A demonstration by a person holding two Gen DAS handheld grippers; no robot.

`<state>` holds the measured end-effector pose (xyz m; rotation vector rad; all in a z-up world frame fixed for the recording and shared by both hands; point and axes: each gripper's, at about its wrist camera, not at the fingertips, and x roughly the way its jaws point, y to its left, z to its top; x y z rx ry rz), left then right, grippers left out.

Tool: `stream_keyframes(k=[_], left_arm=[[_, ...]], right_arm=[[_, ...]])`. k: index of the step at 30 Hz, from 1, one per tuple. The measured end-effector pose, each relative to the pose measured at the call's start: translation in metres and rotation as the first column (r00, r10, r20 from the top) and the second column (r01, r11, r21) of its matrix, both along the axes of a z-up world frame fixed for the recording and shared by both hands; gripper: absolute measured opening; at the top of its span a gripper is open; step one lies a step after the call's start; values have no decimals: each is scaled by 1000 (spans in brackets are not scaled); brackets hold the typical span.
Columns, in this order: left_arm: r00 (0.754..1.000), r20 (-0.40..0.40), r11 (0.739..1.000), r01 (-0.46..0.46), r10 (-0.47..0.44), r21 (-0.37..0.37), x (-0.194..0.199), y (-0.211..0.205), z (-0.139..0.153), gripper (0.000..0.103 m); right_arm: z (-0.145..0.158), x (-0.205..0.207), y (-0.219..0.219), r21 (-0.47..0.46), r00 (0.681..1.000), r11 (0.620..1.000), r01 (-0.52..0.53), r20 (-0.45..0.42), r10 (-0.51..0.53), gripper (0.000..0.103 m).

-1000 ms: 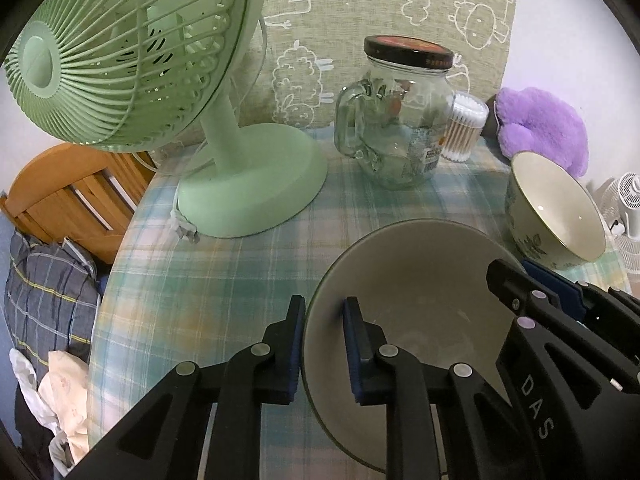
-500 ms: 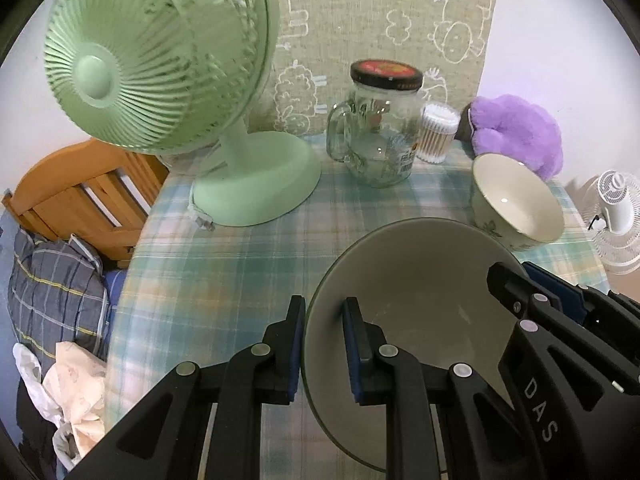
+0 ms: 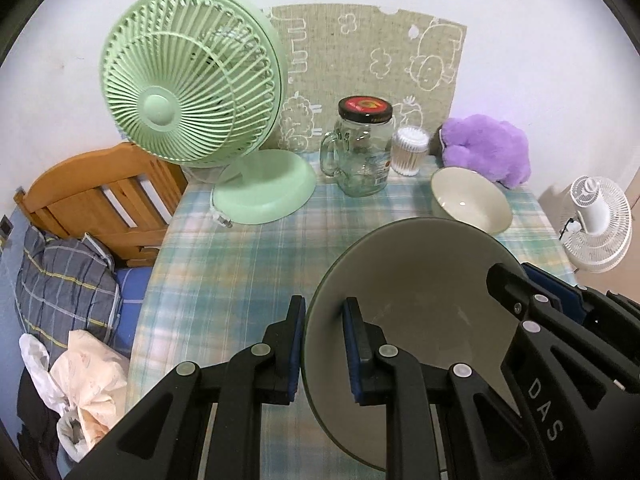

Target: Organize plates and bowls

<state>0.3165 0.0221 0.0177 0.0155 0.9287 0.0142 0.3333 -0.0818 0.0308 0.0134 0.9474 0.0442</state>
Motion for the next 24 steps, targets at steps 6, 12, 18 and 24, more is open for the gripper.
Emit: stream_keyframes(k=[6,12,18,24], left_arm=[[1000,4,1000,4,-4,-12,-30,-6,12,16],[1000,8,1000,15,-14,-19,-60,-14,18,16],[1000,5,999,26,-26,-27,-88,-24,17,16],[999,-12,998,44,-45,-36,-115,-32,10,16]], right_arm=[[15,-30,-6,-11,1000,1000,3,5,-3,21],[23,-64,-18,-3,1000,1000,9,7,-9,21],[23,-95,-27,-7,1000,1000,11,4,-10,21],[16,-125,-34,-24,1000,1000,19,-9,-19,21]])
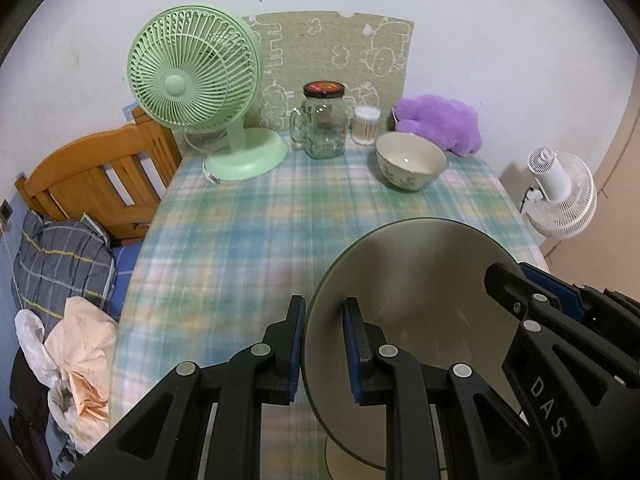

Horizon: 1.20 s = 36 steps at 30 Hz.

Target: Organize plates and bowls

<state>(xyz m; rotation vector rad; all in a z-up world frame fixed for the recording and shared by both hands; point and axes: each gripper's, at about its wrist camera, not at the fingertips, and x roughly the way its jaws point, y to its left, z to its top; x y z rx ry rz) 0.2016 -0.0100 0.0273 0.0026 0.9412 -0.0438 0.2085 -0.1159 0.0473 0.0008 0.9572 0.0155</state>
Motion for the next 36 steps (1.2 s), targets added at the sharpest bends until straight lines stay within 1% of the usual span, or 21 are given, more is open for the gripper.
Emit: stream_keyframes(k=[9,18,30,36], left_arm=[[999,-27,1000,21,-21,-8,-34,-9,-16,16],[997,-68,999,35,-36,-7,-51,-14,-37,16],[987,-160,1000,28,-28,1,-49,-15,-67,16],[988,-150,999,23,-17,36,-47,-18,-71,16]], right_arm=[[-16,-34,-9,-3,1000,1000,0,-29,0,21],[-37,-58,-16,13,998,1000,-4,-66,5,21],[-67,-61,-15,15,989,1000,-5,-146,7,20],[-77,-55,-18,36,985,999,-5,-170,11,20]])
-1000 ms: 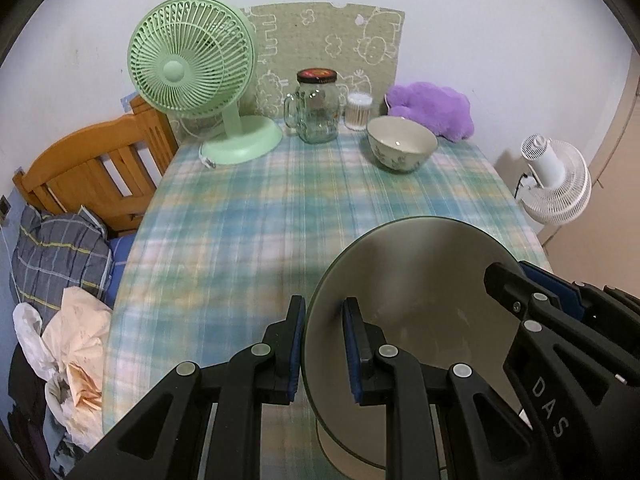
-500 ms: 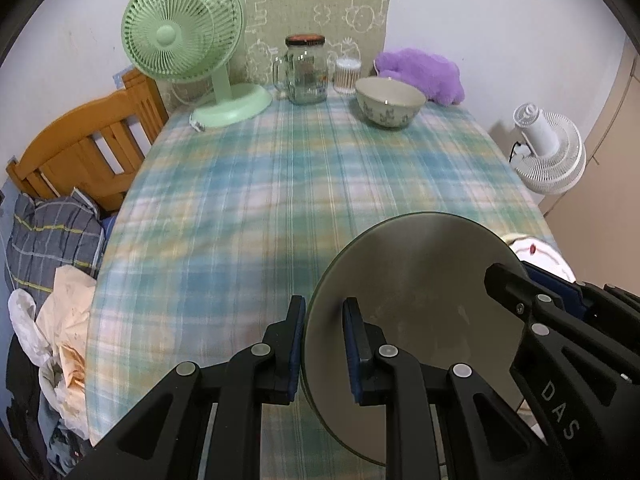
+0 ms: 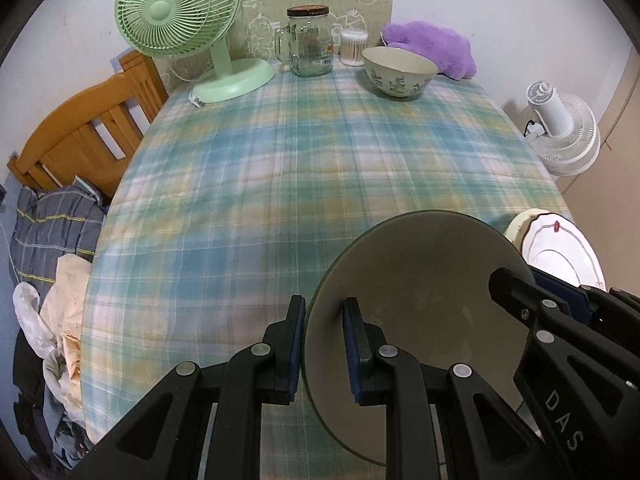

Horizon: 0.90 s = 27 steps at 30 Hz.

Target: Organize plates and bowls

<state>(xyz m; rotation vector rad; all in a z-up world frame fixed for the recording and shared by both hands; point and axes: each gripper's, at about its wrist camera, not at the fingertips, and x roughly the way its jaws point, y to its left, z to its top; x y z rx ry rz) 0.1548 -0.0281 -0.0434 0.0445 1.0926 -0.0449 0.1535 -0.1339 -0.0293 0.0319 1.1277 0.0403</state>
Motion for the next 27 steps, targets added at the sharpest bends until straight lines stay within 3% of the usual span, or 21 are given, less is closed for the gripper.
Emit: stream_keyframes(k=[7,20,24,27], left_arm=[[998,-49,999,-51,50,-4,5,4,-13,17],[989,-19,987,-142,143,69,-2,-4,-15,20],[988,-55,989,-147,147,11,-4,-3,-14,39],[990,-28,990,-138,138,-22,-7,0,-4,56]], right_arm=[[-10,8,2,6,999,999,-43,-33,43,20],[-16,16,5,6,978,978,-207,-19,207,20],[-16,16,3,17,977,977,-214,-23,214,20],[-8,13,-4,60,982,981,-187,8,187,20]])
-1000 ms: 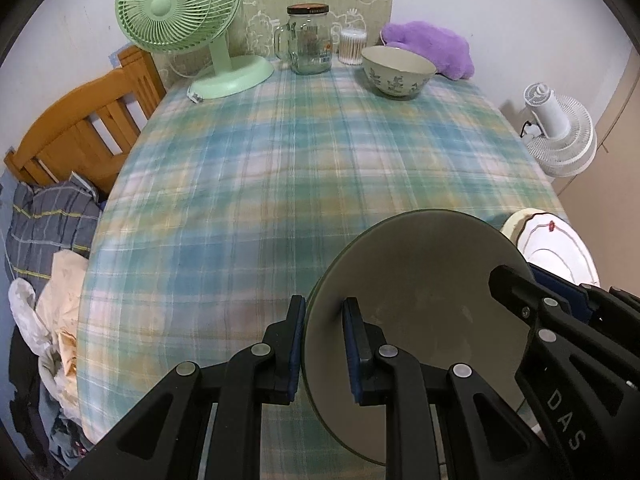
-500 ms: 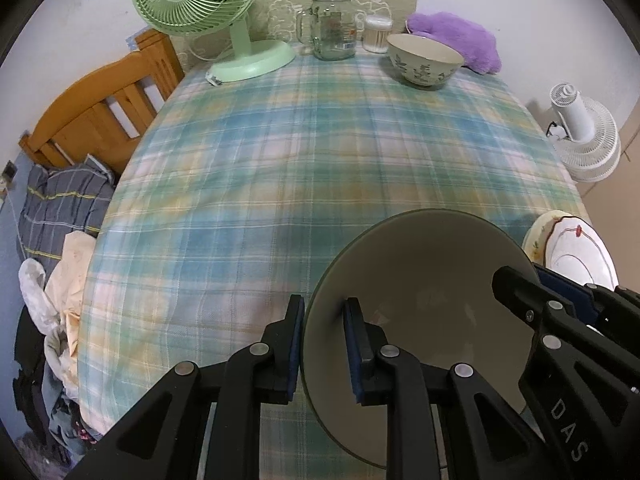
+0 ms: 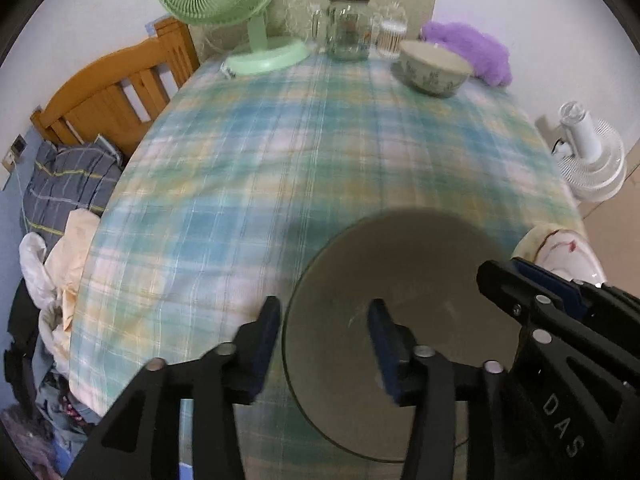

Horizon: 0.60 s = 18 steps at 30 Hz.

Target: Organize plates and bowls

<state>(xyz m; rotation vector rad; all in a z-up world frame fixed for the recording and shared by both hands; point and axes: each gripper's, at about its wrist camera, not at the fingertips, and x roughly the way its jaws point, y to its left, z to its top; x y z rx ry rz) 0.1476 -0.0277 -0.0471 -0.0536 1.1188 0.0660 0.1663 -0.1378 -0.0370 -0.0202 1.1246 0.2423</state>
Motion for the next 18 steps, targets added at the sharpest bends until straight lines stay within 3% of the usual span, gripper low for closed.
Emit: stream_keyframes(k=[1,3,7,11,18], left_arm=[[1000,10,1000,6,-6,5,0,0,3,64],[999,31,999,22,-23,25,1,0,11,70],[996,46,997,80,-79,-12,9,1,27,72],[988,77,989,137,-133,-49,19,-3,42,73],[980,114,985,168,-162,-49,48,-24,61,79]], right_arm=[[3,-1,-1,-3,1000,1000,10,10,-10,20],[9,-1,-2,-16,999,999,30,20,-29,20],[22,0,-7,-6,994,995,104,10,-104,21],[43,1,-13,2,983,985,173,57,-173,21],[68,22,-25,0,980,985,170,102,-169,23]])
